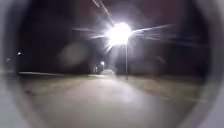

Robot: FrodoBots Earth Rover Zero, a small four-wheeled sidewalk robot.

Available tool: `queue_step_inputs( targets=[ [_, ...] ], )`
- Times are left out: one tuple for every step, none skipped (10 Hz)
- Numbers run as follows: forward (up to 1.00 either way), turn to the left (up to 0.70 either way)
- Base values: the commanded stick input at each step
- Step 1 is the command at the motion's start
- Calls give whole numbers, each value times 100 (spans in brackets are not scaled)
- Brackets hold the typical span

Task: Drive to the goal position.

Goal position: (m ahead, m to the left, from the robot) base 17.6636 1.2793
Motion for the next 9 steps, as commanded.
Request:
queue_step_inputs(
  targets=[
    [85, 6],
    [85, 7],
    [85, 7],
    [85, 5],
    [85, 8],
    [85, 11],
    [85, 15],
    [85, 15],
    [85, 9]
  ],
)
